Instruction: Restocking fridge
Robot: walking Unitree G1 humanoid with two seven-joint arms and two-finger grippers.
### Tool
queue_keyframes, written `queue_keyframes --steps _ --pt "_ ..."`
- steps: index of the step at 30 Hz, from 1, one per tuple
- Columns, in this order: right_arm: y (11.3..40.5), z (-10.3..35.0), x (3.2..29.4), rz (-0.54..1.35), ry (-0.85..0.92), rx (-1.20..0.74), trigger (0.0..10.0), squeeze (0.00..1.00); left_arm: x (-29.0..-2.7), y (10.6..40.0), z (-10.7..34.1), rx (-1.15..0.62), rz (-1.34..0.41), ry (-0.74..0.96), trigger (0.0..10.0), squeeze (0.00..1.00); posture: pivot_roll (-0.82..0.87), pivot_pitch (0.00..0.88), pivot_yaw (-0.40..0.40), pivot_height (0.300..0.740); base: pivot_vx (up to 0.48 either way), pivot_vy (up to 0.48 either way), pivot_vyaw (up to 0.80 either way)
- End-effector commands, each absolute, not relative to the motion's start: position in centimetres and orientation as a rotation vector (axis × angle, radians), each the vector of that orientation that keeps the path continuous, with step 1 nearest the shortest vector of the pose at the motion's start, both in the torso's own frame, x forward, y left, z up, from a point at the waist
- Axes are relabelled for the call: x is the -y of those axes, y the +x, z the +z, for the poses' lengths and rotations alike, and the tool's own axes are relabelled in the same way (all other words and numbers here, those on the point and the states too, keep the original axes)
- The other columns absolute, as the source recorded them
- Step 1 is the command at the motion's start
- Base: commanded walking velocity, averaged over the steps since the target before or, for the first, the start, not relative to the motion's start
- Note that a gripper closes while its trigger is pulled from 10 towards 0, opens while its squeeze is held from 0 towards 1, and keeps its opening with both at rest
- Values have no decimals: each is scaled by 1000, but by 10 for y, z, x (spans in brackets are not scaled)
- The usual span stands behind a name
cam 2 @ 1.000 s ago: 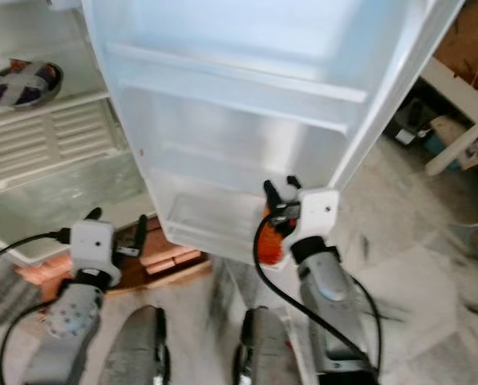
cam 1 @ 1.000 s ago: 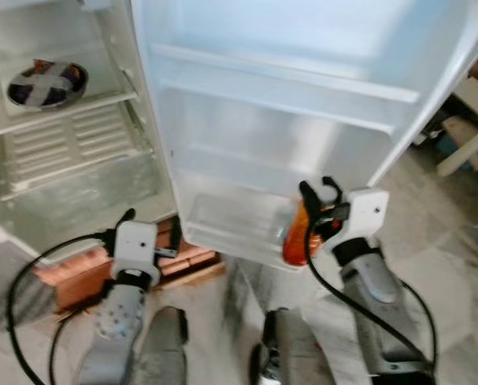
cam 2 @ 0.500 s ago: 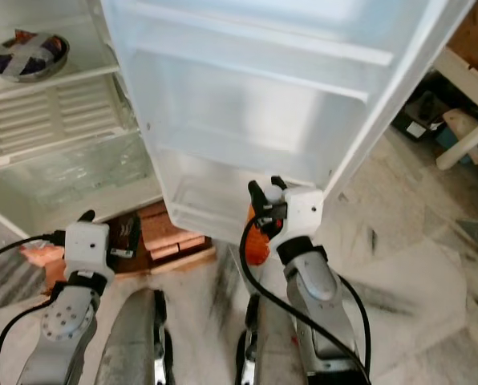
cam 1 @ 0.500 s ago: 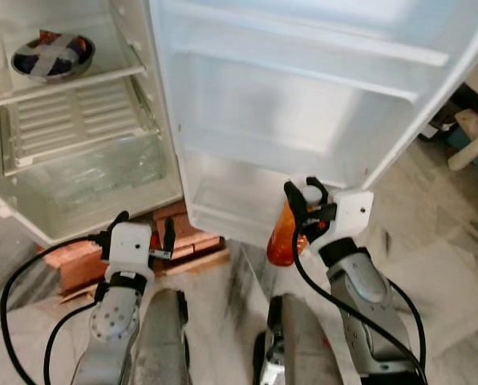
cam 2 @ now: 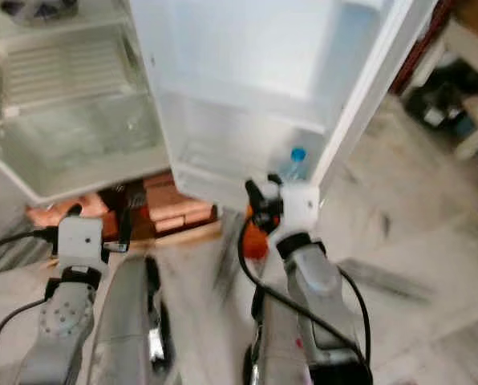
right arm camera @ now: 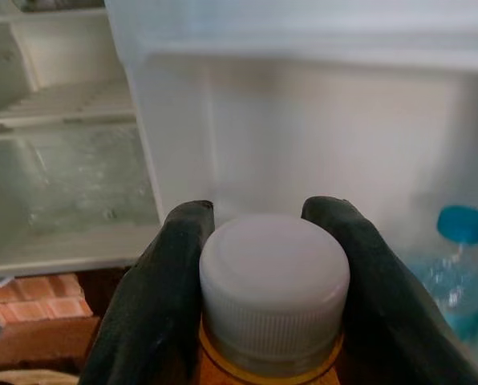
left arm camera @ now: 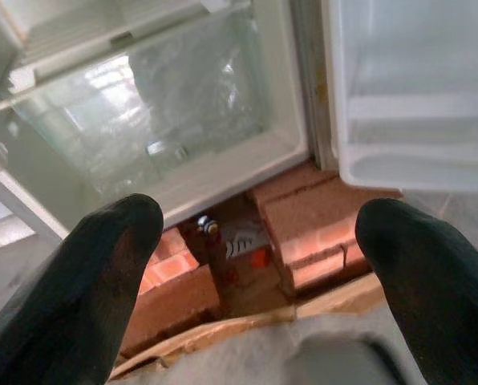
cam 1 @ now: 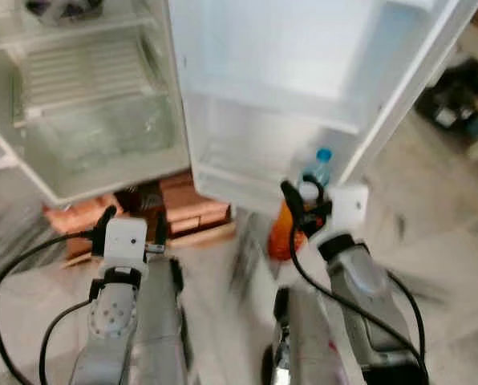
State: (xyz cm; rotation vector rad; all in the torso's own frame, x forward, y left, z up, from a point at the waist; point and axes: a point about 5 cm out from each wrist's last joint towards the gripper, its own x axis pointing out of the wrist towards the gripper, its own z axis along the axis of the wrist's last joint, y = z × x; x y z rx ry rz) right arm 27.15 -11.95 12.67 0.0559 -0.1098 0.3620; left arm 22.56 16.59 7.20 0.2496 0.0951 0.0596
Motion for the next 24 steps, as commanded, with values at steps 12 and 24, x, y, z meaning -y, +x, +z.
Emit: queue_keyframes --steps 12,24 --pt "317 146 78 575 -36 307 10000 0 -185 206 72 -179 129 264 10000 0 169 249 -42 553 0 0 0" --pt "352 191 40 706 -203 496 10000 0 -178 194 89 -134 146 261 10000 0 224 306 -89 553 0 0 0"
